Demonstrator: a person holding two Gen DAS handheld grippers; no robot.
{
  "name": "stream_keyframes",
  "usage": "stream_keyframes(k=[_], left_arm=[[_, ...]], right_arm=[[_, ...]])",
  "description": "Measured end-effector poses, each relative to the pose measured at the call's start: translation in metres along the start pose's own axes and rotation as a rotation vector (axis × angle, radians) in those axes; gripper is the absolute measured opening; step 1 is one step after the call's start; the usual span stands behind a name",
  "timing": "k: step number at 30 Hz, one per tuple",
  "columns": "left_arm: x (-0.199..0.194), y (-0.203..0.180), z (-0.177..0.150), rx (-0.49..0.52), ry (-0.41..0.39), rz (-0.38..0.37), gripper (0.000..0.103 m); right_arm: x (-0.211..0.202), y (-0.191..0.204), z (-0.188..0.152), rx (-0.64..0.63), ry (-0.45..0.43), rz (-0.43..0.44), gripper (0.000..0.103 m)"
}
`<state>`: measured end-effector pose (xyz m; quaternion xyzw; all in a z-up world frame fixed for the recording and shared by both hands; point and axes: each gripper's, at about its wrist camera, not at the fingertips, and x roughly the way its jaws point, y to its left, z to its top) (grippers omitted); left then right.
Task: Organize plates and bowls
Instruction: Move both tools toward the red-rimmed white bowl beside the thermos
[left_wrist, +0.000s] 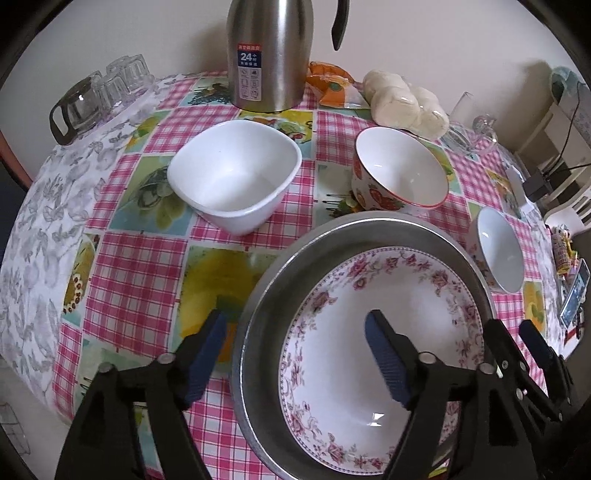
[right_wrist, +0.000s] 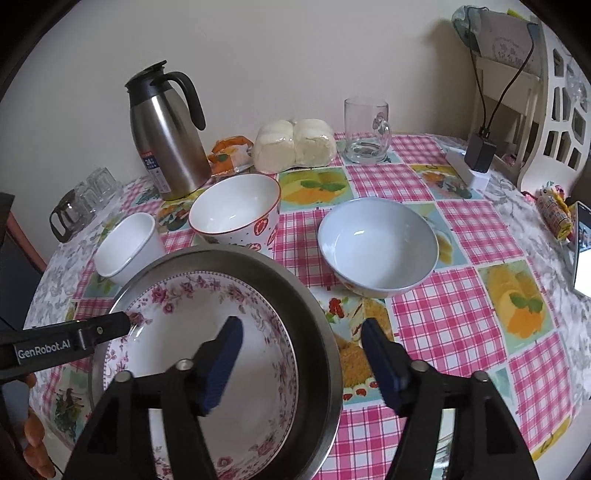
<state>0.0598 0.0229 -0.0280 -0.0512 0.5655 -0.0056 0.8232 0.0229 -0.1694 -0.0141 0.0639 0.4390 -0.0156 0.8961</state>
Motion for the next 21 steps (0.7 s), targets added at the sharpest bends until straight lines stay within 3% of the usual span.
stream_keyframes(k=[7, 10, 13, 21], left_arm=[[-0.006, -0.007, 0.010, 0.011, -0.058, 0.004, 0.085], [-0.005, -0.012, 0.017, 0.019, -0.075, -0.002, 0.086], [-0.003, -0.017, 0.024, 0.021, -0.098, -0.008, 0.097], [0.006, -0.023, 0.044, 0.012, -0.138, -0.030, 0.098]], right_arm=[[0.004, -0.003, 0.000, 0.000, -0.003, -0.015, 0.092], [0.007, -0.006, 0.001, 0.013, -0.002, -0.026, 0.103], [0.008, -0.011, 0.002, 0.036, -0.001, -0.023, 0.103], [0.012, -0.022, 0.010, 0.066, -0.010, -0.049, 0.103]])
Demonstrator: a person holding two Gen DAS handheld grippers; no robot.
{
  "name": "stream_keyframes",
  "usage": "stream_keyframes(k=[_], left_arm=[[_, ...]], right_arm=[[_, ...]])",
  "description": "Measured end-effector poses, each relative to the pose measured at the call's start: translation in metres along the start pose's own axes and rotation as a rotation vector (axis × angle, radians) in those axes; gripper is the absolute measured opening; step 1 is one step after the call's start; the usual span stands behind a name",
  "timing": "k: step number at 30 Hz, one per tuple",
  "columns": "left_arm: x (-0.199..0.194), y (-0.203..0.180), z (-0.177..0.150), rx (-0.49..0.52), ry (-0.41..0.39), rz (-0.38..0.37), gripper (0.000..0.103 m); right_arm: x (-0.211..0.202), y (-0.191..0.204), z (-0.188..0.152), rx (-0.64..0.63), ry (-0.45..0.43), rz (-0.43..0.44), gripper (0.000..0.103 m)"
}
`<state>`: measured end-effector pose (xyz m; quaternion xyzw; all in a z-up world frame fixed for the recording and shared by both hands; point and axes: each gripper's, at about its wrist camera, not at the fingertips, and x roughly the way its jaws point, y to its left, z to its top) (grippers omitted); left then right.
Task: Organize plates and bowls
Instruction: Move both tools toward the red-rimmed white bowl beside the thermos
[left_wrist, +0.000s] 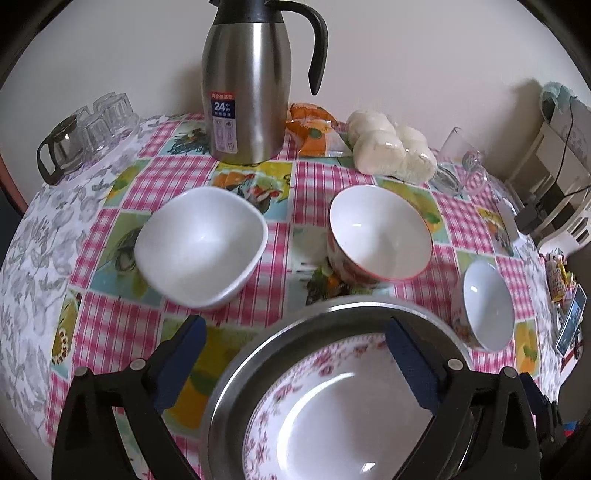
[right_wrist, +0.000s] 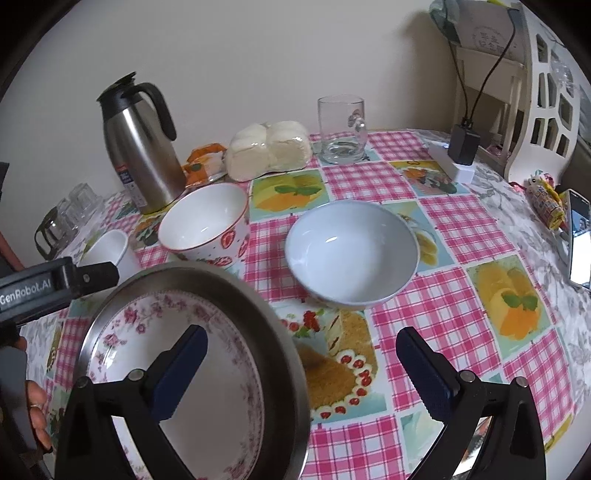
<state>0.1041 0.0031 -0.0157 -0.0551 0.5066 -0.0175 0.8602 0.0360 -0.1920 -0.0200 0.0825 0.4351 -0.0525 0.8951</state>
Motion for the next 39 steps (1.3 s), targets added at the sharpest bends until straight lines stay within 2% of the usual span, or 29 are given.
stream_keyframes(k=[10, 14, 19, 28, 30, 33, 39], left_arm=[[0.009, -0.012, 0.020, 0.001, -0.043, -0.055, 0.098], [0.001, -0.012, 0.029, -0.001, -0.091, -0.057, 0.098], [-0.006, -0.008, 0.044, -0.003, -0.136, -0.071, 0.098], [-0.003, 0.012, 0.067, -0.094, -0.182, -0.154, 0.098], [-0.005, 0.015, 0.072, -0.095, -0.193, -0.152, 0.098], [-0.003, 0.017, 0.077, -0.099, -0.196, -0.167, 0.098], [0.011, 0.016, 0.079, -0.101, -0.151, -0.194, 0.098]], right_arm=[[0.001, -0.005, 0.012, 0.046, 0.005, -0.032, 0.103], [-0.002, -0.005, 0.026, 0.067, -0.009, -0.002, 0.103], [-0.001, -0.004, 0.043, 0.062, -0.009, -0.024, 0.103], [0.007, 0.005, 0.084, 0.022, -0.015, -0.036, 0.103], [0.010, 0.008, 0.093, 0.017, -0.011, -0.018, 0.103], [0.018, 0.013, 0.107, 0.014, 0.002, 0.005, 0.103], [0.045, 0.030, 0.120, -0.046, 0.054, -0.018, 0.103]])
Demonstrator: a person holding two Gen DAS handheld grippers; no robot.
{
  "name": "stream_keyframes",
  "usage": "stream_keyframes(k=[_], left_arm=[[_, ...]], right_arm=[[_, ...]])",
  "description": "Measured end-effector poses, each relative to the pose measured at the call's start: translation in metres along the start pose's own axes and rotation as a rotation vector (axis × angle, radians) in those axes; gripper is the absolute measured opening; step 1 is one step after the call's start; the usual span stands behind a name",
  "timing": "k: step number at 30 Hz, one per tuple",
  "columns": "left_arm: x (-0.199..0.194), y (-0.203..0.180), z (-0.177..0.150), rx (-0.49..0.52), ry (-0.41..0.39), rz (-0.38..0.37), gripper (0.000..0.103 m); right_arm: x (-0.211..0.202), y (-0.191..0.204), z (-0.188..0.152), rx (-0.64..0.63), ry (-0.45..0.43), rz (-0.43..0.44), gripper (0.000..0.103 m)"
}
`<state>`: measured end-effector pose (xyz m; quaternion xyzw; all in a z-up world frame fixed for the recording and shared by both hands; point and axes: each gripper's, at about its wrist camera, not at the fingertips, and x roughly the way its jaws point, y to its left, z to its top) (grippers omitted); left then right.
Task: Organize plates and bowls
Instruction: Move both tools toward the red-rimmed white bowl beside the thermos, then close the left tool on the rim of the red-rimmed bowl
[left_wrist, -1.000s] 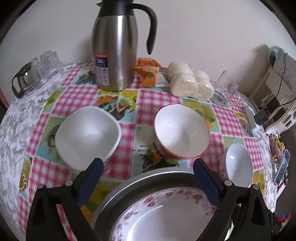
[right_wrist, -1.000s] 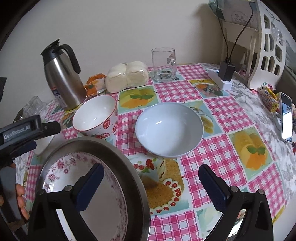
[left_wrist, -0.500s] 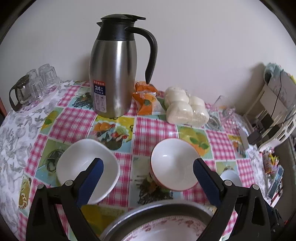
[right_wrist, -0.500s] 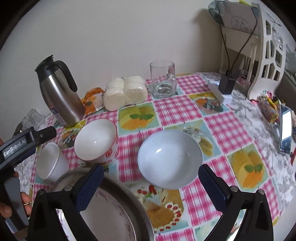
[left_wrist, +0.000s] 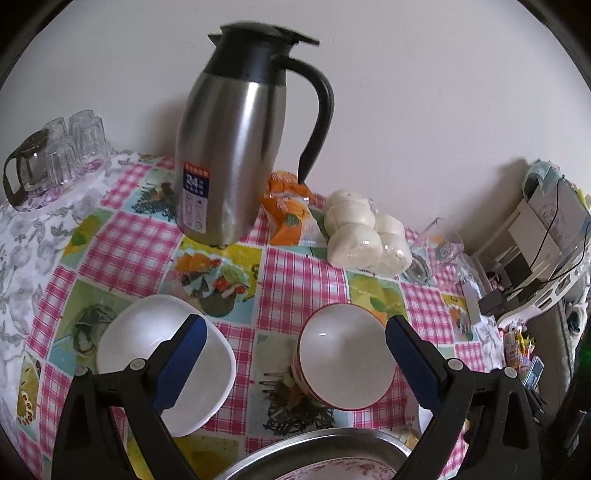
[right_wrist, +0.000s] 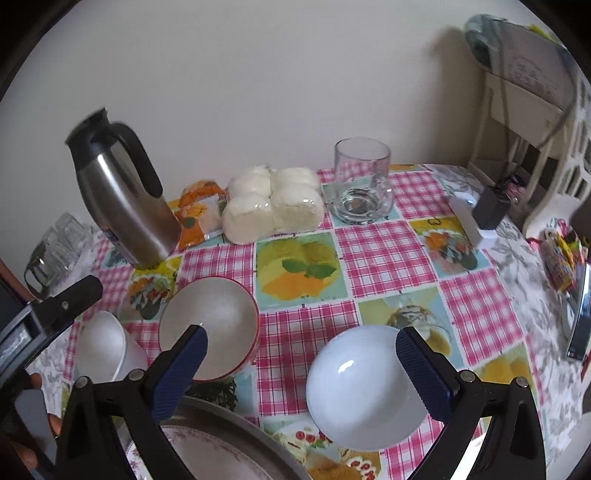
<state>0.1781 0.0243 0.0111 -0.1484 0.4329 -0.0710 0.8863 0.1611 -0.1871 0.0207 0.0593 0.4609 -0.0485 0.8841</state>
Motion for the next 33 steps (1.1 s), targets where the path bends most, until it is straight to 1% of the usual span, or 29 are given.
stream_keyframes(k=[4, 8, 12, 17, 22, 26, 28, 31, 33], left_arm=[[0.009, -0.004, -0.001, 0.025, 0.020, 0.032, 0.098], [0.020, -0.002, -0.003, -0.005, 0.044, 0.040, 0.098], [0.029, 0.001, -0.003, -0.013, 0.061, 0.052, 0.098], [0.037, 0.002, -0.002, -0.023, 0.079, 0.046, 0.098], [0.041, -0.004, -0.001, 0.004, 0.083, 0.046, 0.097], [0.048, -0.009, -0.002, 0.028, 0.100, 0.041, 0.097], [0.053, -0.011, -0.004, 0.032, 0.113, 0.040, 0.093], [0.058, -0.014, -0.006, 0.043, 0.131, 0.040, 0.088], [0.060, -0.016, -0.006, 0.052, 0.136, 0.046, 0.084]], right_arm=[[0.021, 0.002, -0.001, 0.005, 0.050, -0.013, 0.103], [0.039, 0.001, -0.002, 0.009, 0.090, -0.013, 0.103], [0.050, 0.004, 0.000, -0.013, 0.101, -0.022, 0.103], [0.060, 0.009, 0.003, -0.042, 0.108, -0.018, 0.103], [0.072, 0.013, 0.002, -0.050, 0.124, -0.010, 0.103], [0.080, 0.012, 0.000, -0.030, 0.143, -0.013, 0.103], [0.083, 0.013, -0.001, -0.032, 0.154, -0.008, 0.102], [0.085, 0.017, -0.001, -0.057, 0.147, -0.021, 0.098], [0.085, 0.018, -0.001, -0.064, 0.151, -0.013, 0.089]])
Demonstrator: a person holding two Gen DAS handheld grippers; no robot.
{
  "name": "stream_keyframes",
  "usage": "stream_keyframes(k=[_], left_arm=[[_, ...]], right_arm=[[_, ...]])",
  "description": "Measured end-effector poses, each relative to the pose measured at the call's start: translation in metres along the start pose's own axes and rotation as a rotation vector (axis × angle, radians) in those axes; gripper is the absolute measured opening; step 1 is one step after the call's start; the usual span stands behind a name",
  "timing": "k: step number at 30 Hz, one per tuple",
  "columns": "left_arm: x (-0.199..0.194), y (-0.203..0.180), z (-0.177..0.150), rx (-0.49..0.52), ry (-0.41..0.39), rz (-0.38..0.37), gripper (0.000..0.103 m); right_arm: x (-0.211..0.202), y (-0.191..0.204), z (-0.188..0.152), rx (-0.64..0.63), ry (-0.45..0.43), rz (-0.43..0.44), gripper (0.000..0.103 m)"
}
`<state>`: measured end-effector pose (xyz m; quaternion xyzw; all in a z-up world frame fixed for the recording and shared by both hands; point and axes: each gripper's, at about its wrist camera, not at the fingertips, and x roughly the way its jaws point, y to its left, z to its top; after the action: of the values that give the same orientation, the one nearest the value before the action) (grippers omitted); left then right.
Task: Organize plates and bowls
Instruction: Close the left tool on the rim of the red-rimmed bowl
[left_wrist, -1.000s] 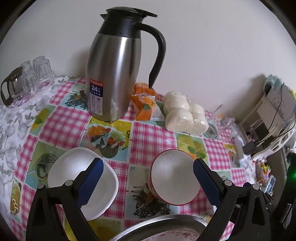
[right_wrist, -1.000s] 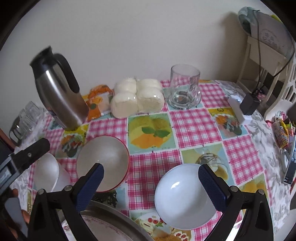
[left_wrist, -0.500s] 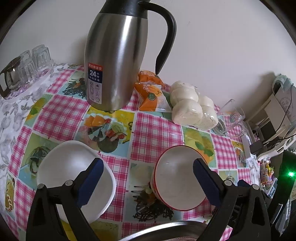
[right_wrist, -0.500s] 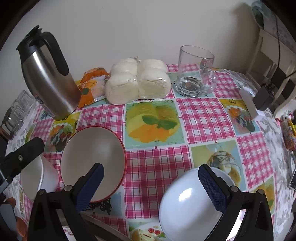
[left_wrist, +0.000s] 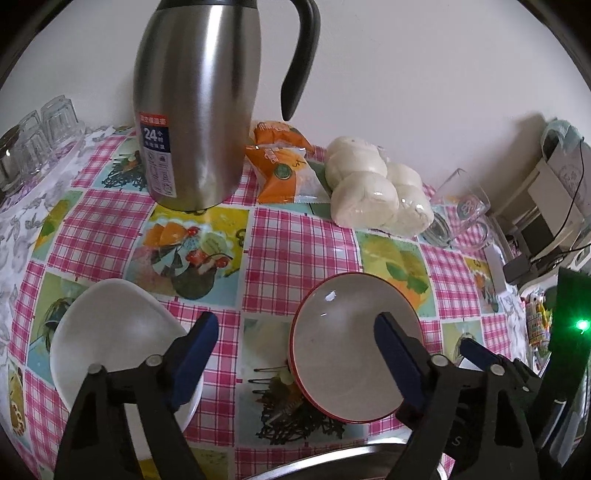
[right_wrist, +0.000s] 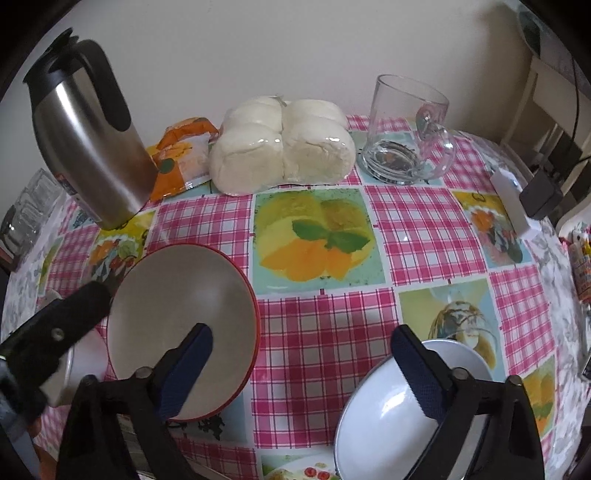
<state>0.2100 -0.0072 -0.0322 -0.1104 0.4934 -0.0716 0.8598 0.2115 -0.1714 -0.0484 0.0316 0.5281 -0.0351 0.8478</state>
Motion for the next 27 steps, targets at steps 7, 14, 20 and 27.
stream_keyframes(k=[7, 14, 20, 27], left_arm=[[0.006, -0.008, 0.000, 0.033, 0.022, -0.009, 0.067], [0.019, -0.012, -0.003, 0.047, 0.075, -0.014, 0.058], [0.027, -0.010, -0.007, 0.042, 0.109, -0.003, 0.057], [0.030, -0.007, -0.007, 0.026, 0.114, 0.005, 0.047]], right_arm=[[0.002, 0.005, 0.002, -0.003, 0.006, 0.022, 0.081], [0.013, 0.011, -0.003, -0.025, 0.045, 0.023, 0.070], [0.019, 0.012, -0.005, -0.030, 0.077, 0.017, 0.057], [0.017, 0.015, -0.005, -0.059, 0.068, 0.027, 0.038]])
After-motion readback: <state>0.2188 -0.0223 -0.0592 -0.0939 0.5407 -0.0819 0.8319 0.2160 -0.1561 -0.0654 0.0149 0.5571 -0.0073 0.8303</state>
